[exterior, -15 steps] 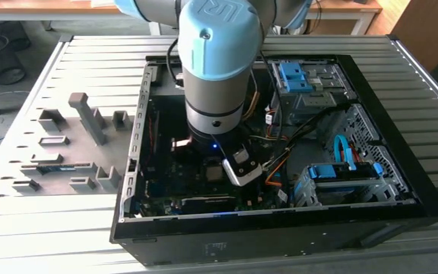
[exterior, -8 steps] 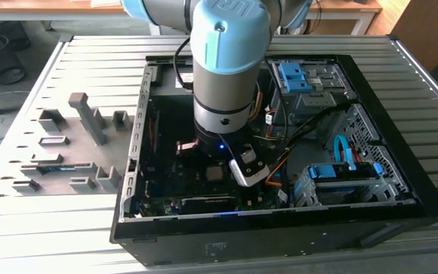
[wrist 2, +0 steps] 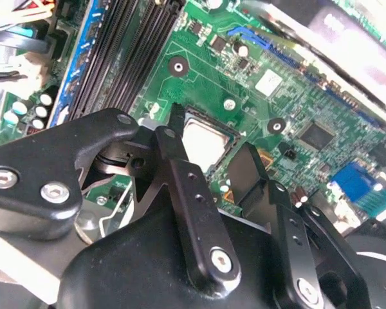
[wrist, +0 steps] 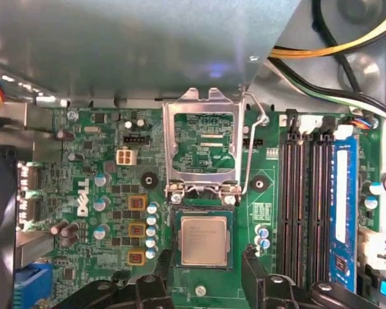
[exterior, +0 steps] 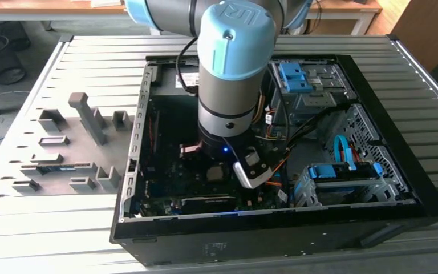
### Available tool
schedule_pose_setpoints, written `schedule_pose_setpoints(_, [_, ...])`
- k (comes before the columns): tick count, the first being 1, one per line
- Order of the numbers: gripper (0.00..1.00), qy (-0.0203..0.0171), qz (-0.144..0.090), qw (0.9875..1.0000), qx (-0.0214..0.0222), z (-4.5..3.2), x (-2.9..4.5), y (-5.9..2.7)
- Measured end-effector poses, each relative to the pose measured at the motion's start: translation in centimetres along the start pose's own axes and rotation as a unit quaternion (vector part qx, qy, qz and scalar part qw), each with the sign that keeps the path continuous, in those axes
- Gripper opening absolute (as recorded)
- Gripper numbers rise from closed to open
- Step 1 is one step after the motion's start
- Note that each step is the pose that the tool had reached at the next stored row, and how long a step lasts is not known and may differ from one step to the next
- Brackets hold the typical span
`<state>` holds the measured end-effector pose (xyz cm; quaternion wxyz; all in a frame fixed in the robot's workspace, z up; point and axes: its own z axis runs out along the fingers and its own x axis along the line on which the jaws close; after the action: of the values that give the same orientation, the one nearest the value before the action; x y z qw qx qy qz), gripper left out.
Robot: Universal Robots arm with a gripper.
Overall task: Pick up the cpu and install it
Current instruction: 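Place the cpu into insertion slot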
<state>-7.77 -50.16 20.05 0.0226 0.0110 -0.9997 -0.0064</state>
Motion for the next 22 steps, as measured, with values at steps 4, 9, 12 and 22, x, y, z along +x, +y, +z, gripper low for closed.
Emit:
schedule_pose_setpoints(4, [0.55,0.0001,-0.007,1.0,0.0029,0.12,-0.02,0.43])
schedule_pose_setpoints(9, [0.55,0.0,-0.008,1.0,0.0028,0.35,-0.05,1.07])
schedule_pose_setpoints(12, [0.55,0.0003,-0.008,1.0,0.003,0.66,-0.06,1.12])
schedule_pose_setpoints(22, [0.55,0.0003,-0.008,1.0,0.0046,1.0,0.07,1.12])
